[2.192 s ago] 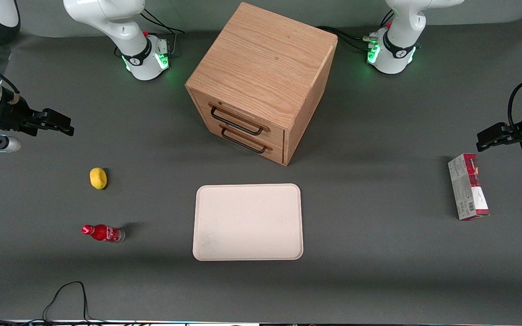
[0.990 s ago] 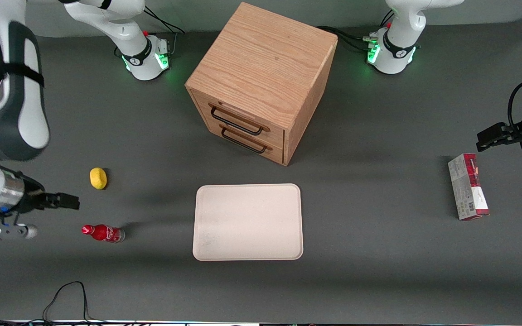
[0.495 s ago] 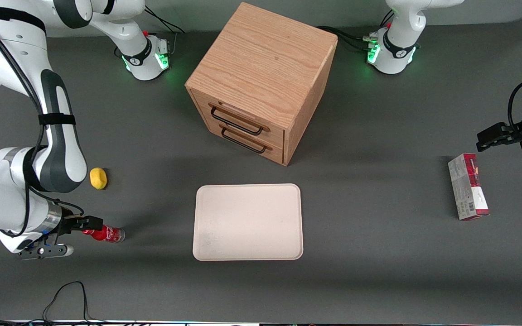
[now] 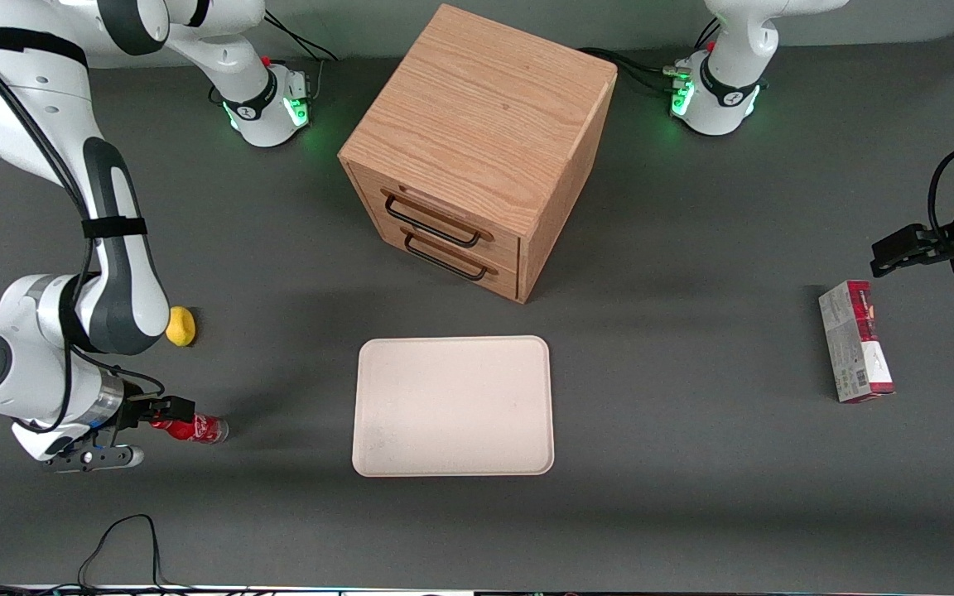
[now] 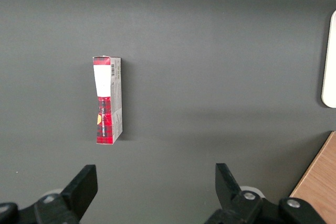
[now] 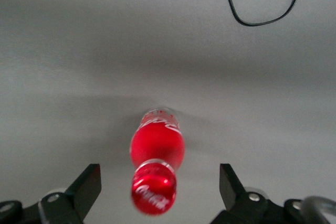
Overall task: Place coke bottle on tray
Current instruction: 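Close the right gripper around the red bottle's body and lift it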
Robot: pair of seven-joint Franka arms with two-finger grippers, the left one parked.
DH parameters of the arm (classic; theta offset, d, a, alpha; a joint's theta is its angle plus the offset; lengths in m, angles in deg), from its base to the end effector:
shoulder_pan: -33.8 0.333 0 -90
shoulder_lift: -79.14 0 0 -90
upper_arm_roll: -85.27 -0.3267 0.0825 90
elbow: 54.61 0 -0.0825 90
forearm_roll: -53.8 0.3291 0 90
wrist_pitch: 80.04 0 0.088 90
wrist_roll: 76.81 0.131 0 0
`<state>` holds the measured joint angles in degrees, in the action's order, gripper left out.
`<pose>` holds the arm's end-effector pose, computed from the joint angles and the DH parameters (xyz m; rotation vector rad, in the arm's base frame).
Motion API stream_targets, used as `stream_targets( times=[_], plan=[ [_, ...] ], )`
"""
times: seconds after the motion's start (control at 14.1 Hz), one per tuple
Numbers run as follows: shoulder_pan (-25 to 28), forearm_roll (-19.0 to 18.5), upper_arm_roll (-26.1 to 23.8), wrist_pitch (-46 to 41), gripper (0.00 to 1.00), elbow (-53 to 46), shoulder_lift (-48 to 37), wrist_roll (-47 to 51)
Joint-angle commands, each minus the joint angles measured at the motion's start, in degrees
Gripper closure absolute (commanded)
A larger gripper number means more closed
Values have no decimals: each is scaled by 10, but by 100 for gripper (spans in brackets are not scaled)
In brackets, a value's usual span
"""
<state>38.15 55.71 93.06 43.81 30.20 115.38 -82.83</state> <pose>0.6782 -0.0217 0.3250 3.0838 0.0855 0.0775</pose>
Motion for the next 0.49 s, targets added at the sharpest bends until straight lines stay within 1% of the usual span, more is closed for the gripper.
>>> stream_targets(
  times=[0.0, 0.07, 0.14, 0.28, 0.42],
  plan=[
    [-6, 12, 1, 17, 0, 11, -3, -21],
    [-7, 12, 0, 18, 1, 11, -3, -21],
    [-7, 13, 0, 21, 8, 11, -2, -19],
    [-7, 19, 0, 21, 34, 10, -2, -17],
    [-7, 31, -1, 21, 67, 9, -2, -14]
  ],
)
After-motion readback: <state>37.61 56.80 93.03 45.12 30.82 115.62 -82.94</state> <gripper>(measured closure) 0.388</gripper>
